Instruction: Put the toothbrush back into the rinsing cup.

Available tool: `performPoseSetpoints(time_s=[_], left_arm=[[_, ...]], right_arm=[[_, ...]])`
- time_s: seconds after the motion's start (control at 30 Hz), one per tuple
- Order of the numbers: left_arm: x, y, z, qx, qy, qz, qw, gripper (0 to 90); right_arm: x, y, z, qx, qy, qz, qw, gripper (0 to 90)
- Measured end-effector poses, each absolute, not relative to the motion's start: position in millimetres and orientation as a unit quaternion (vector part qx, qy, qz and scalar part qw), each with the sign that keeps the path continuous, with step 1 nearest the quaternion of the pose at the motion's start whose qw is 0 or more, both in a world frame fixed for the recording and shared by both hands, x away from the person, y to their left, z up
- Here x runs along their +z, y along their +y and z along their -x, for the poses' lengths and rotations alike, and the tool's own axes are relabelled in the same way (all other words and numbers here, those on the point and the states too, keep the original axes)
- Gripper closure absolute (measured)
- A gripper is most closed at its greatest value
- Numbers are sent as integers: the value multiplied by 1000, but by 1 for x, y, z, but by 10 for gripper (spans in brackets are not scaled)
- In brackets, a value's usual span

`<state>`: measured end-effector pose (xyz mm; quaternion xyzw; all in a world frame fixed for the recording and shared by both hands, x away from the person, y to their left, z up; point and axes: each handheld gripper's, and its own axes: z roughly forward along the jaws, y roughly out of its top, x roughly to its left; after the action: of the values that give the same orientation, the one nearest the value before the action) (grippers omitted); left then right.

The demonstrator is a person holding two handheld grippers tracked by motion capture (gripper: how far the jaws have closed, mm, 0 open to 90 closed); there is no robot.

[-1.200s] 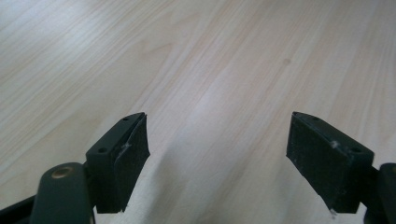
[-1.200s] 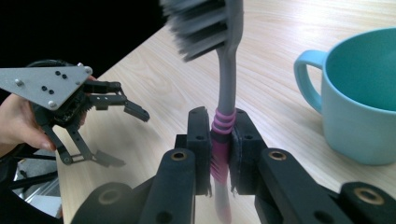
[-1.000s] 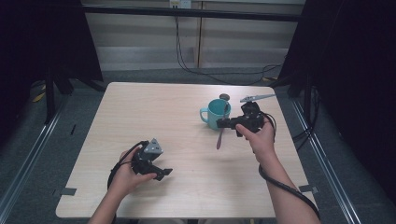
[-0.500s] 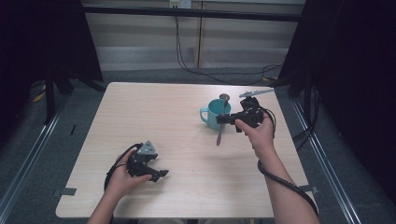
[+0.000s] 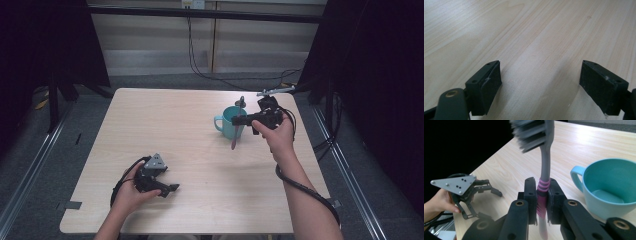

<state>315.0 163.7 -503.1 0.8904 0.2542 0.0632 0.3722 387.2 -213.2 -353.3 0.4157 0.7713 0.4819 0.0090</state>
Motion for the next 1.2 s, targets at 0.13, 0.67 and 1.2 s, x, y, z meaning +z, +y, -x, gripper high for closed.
performPoseSetpoints(time_s=[0.13,0.67,1.2], left_arm=[[-506,164,-314,71,244,-890,378,156],[-509,166,-310,87,231,-889,385,141],[-509,166,-310,87,231,-889,385,138]], right_arm=[[-347,-216,-389,483,770,-416,14,806],[-327,-213,-396,483,773,-411,26,807],[-315,-219,-412,493,760,-421,43,806]])
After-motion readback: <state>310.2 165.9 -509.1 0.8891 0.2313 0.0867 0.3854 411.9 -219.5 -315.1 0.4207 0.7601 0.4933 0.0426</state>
